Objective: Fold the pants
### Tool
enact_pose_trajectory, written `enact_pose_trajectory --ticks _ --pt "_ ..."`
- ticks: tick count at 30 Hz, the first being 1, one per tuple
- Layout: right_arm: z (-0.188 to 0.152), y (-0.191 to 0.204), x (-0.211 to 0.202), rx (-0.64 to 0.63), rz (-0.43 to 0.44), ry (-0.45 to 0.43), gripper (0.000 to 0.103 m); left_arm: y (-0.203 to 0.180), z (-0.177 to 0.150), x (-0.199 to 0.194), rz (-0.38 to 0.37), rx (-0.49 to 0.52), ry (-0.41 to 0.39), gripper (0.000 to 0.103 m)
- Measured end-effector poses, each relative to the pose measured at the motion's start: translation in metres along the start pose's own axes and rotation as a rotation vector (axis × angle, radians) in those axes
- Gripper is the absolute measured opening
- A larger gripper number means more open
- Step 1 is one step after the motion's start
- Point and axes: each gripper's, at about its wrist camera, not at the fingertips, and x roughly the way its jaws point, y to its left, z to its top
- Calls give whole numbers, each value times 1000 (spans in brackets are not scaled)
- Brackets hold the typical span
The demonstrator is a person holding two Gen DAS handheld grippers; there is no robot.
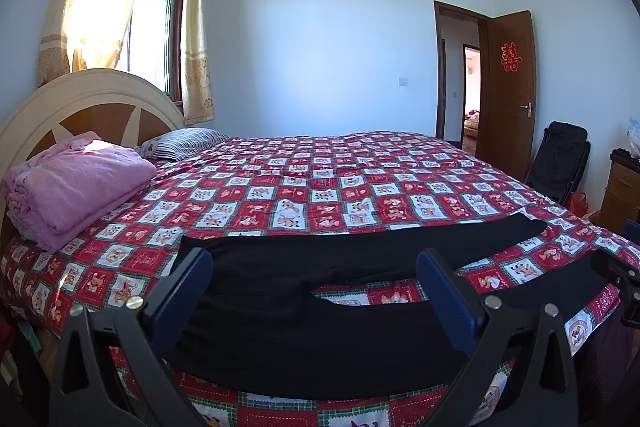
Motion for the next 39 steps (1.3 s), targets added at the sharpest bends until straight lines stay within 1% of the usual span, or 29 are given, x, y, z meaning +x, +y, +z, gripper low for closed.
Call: enact_pose_trajectory --ticks 17,23,31,34,36,37,39 --pt "-1 2 3 -8 -1 7 102 -1 1 1 0 0 1 103" --pt "-1 3 4 -9 -1 11 102 -4 -5 3 1 1 7 103" --pt "-6 3 9 -11 -5 23 102 -4 -8 10 -5 1 36 103" --pt "-10 5 14 -17 -9 31 102 -1 -10 21 -18 7 53 103" --pt "-14 5 22 -22 -9 43 102 7 -12 40 -12 21 85 103" --pt "-15 4 26 -24 -9 49 102 15 -13 53 0 25 97 103" --pt "-20 2 39 -36 2 71 102 33 -17 76 50 30 115 103"
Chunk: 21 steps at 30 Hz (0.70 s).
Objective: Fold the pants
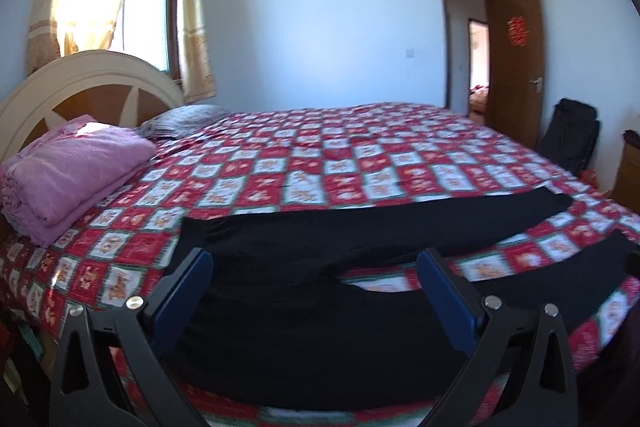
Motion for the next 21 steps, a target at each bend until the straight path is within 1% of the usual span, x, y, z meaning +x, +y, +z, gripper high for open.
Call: enact_pose_trajectory --ticks 2,3,6,8,10,13,15,17,19,21 --pt "-5 -2 12 -12 0 22 102 26 -2 35 58 4 44 103" --pt "-8 -5 21 -15 -7 42 102 43 -3 54 83 -4 79 103" --pt "-18 -11 41 -11 -29 82 102 87 -2 97 130 -36 146 103" --pt "-25 -21 59 17 -35 135 102 107 2 118 163 -36 164 103" --pt "-29 -28 67 44 -33 154 102 125 8 138 176 -48 192 103" --pt "-31 -37 80 45 -68 164 102 143 15 166 162 -69 226 103" --pt "-28 -43 90 40 -90 175 102 153 18 185 128 -102 251 102" --pt "-23 -49 100 47 -99 185 98 163 19 204 93 -139 288 95" --pt "-17 -56 111 55 -85 202 86 170 17 225 65 -161 332 83" --pt "-12 -64 124 72 -77 224 80 174 14 238 53 -174 359 78"
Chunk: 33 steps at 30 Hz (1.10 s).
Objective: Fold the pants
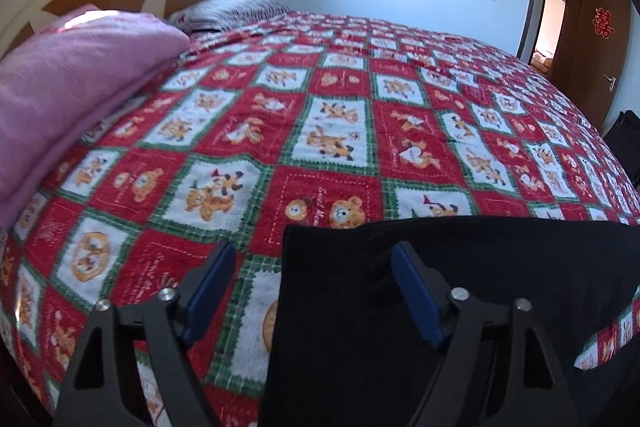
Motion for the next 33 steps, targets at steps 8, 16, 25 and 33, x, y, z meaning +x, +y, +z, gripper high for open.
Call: enact_pose_trajectory --ticks 8,16,25,33 --pt "35 -52 41 74 -69 67 63 0 1 26 -48 27 55 63" --pt "75 -117 76 164 -155 106 58 5 3 38 -111 4 74 46" --pt "119 -193 137 264 -176 160 58 -3 4 42 -106 53 83 37" --pt "146 -208 210 255 -106 269 59 -1 3 40 -107 47 70 40"
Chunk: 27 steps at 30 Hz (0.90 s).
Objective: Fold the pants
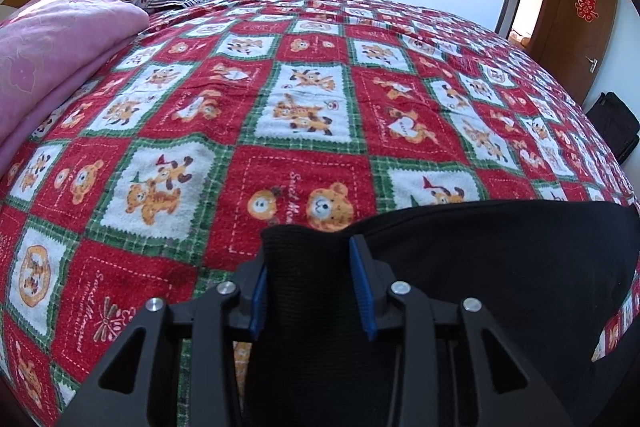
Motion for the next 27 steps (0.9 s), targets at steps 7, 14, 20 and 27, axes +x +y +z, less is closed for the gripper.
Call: enact_pose_trajectory --ticks 7,14,20,27 --pt "15 -1 40 5 16 71 61 -2 0 2 3 9 11 51" --pt "12 0 56 -6 49 96 61 -6 0 4 -4 38 19 52" --pt "10 11 52 -85 27 97 22 -6 1 -1 -27 53 7 22" --pt "10 12 24 -92 33 23 5 -11 3 -12 -35 78 -19 13"
